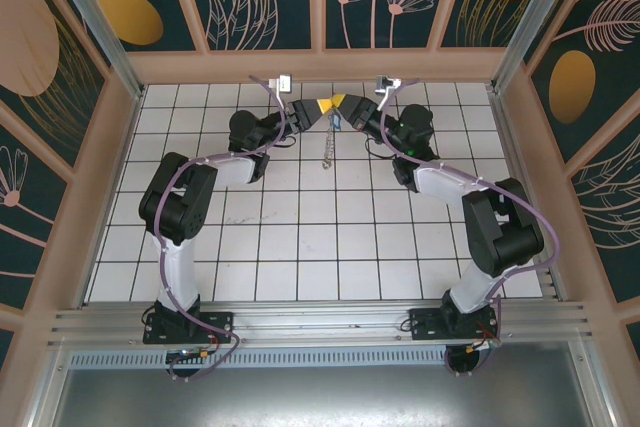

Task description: Put the keys on the keyring

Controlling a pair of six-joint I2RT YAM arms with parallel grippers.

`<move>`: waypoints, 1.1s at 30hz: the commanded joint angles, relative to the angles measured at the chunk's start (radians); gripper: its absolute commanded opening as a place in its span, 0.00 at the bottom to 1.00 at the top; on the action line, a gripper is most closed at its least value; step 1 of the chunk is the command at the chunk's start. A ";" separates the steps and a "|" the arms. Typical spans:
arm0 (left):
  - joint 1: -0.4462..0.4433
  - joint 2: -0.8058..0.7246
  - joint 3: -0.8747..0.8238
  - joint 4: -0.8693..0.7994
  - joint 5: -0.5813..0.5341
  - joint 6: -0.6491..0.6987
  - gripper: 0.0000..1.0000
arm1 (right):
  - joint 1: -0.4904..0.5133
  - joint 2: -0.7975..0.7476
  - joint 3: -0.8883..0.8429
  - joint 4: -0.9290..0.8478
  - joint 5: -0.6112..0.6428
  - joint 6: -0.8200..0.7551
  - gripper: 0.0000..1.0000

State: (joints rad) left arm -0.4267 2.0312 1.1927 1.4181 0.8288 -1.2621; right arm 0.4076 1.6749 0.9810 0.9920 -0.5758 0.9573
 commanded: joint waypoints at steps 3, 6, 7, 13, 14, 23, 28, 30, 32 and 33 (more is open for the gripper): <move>-0.005 -0.011 0.035 0.071 -0.009 0.000 0.00 | 0.004 -0.001 -0.020 0.069 -0.010 0.017 0.22; -0.006 -0.013 0.035 0.070 -0.011 0.004 0.00 | 0.004 -0.007 -0.032 0.073 -0.010 0.018 0.22; -0.005 -0.013 0.036 0.070 -0.010 0.003 0.00 | 0.004 -0.009 -0.037 0.074 -0.010 0.017 0.22; -0.006 -0.013 0.039 0.069 -0.011 0.004 0.00 | 0.004 -0.014 -0.053 0.080 -0.009 0.020 0.21; -0.006 -0.014 0.039 0.068 -0.011 0.003 0.00 | 0.004 -0.013 -0.052 0.079 -0.009 0.020 0.21; -0.006 -0.011 0.042 0.064 -0.014 0.007 0.00 | 0.004 -0.012 -0.060 0.086 -0.012 0.023 0.07; -0.005 -0.009 0.050 0.062 -0.017 0.009 0.00 | -0.001 -0.012 -0.070 0.087 -0.013 0.019 0.00; -0.005 -0.008 0.054 0.055 -0.017 0.010 0.00 | -0.005 -0.013 -0.069 0.086 -0.016 0.011 0.00; -0.005 -0.010 0.057 0.045 -0.016 0.018 0.03 | -0.009 -0.013 -0.067 0.076 -0.019 0.000 0.00; -0.005 -0.010 0.058 0.038 -0.018 0.023 0.08 | -0.011 -0.012 -0.064 0.076 -0.026 -0.008 0.00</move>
State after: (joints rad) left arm -0.4267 2.0312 1.2045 1.3998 0.8295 -1.2606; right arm 0.4015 1.6749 0.9272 1.0599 -0.5735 0.9733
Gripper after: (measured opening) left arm 0.061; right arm 0.049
